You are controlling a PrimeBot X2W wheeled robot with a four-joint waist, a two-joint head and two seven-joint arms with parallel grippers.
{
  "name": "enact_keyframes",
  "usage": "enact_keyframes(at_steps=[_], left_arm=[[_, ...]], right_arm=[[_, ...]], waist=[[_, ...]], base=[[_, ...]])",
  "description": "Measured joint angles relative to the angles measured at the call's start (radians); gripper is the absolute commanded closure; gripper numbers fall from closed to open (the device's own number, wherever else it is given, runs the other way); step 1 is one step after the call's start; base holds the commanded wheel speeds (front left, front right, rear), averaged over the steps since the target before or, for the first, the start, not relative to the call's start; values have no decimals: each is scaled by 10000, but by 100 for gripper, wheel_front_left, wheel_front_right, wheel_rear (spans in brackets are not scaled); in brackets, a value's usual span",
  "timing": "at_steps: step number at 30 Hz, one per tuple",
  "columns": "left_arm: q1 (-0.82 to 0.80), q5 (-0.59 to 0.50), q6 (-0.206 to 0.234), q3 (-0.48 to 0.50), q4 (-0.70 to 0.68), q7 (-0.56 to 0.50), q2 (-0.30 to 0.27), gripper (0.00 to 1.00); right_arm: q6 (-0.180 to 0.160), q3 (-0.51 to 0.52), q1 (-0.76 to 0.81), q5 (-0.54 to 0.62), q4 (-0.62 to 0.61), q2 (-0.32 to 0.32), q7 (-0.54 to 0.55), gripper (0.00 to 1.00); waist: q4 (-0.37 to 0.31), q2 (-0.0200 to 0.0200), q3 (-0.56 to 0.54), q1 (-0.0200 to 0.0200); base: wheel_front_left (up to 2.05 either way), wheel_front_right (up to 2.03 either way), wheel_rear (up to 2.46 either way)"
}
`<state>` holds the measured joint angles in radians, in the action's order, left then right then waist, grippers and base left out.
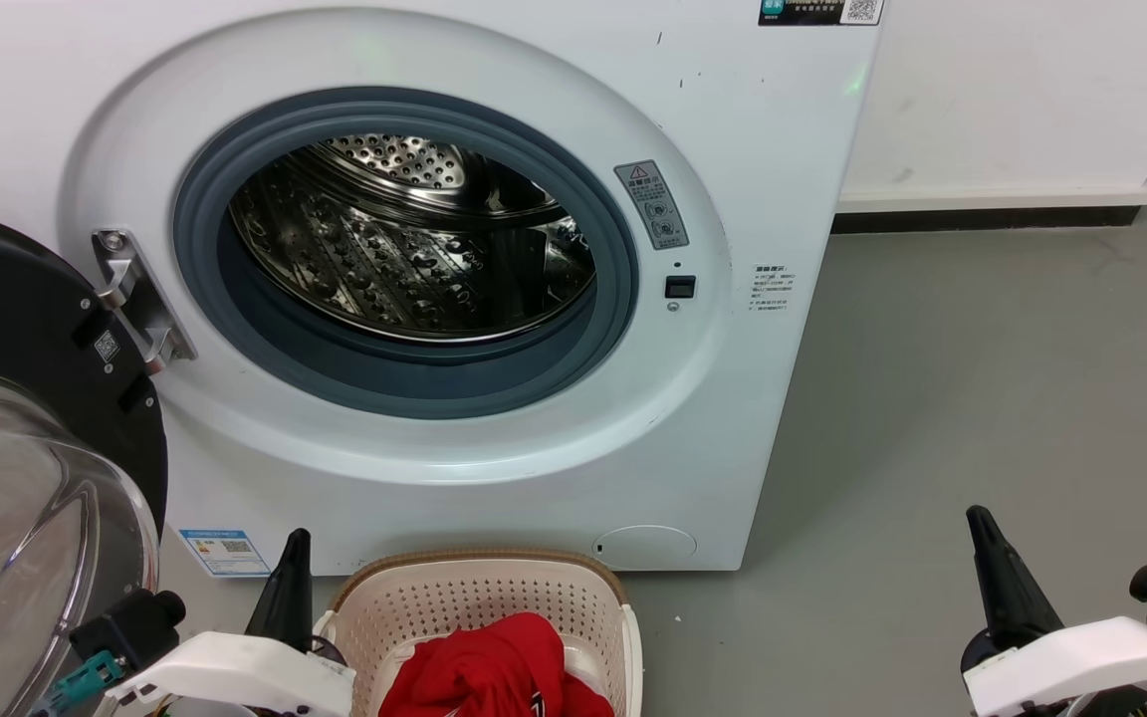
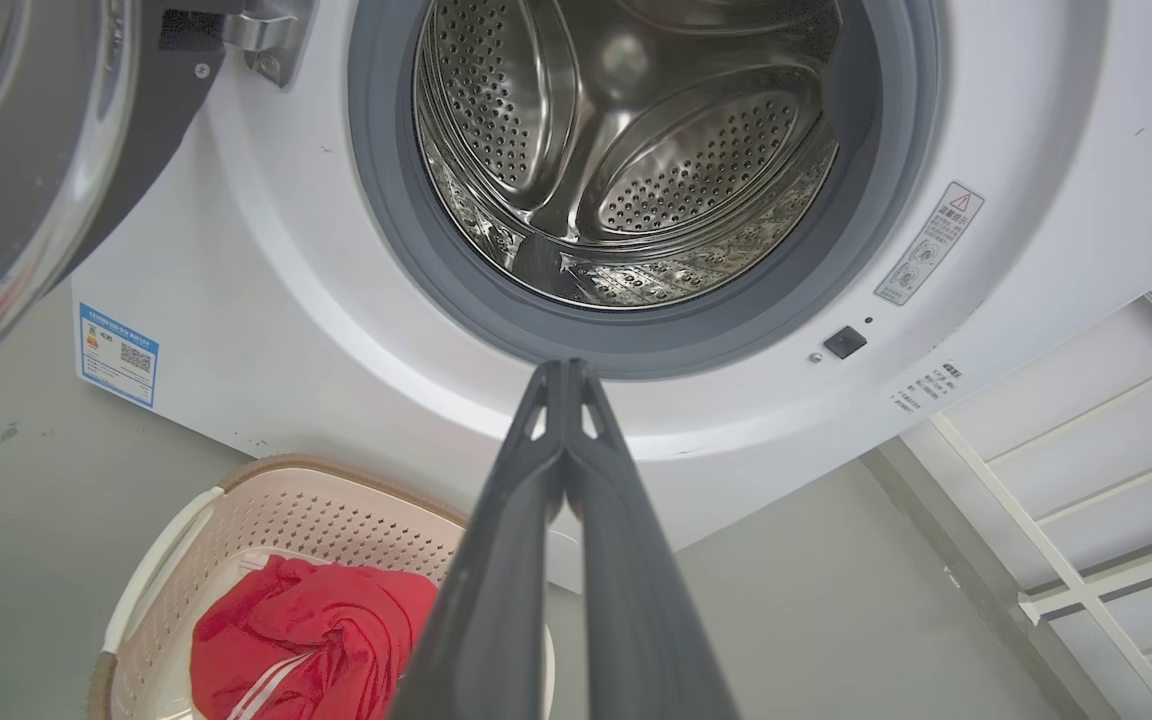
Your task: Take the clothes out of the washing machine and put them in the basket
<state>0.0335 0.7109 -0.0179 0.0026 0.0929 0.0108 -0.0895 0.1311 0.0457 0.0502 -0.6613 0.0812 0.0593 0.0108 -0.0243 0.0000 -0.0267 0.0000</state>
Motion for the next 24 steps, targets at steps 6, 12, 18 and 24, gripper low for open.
enact_keyframes(at_steps=[6, 12, 18, 24], left_arm=[[-139, 853, -102, 77, 128, -96, 23, 100], [-222, 1662, -207, 150, 272, -190, 44, 100], [-352, 2426, -313, 234, 387, -278, 61, 100], [-447, 3143, -389, 309, 502, -359, 73, 100]], right_arm=[[0, 25, -144, -928, 148, 13, 81, 100], [-2, 54, -292, -1785, 286, 25, 161, 100], [-2, 92, -400, -2569, 426, 35, 222, 100], [-2, 115, -510, -3344, 541, 38, 265, 100]], waist=[[16, 0, 20, 0], [32, 0, 39, 0], [47, 0, 59, 0], [63, 0, 78, 0]], base=[[0, 0, 0], [0, 0, 0], [0, 0, 0], [0, 0, 0]])
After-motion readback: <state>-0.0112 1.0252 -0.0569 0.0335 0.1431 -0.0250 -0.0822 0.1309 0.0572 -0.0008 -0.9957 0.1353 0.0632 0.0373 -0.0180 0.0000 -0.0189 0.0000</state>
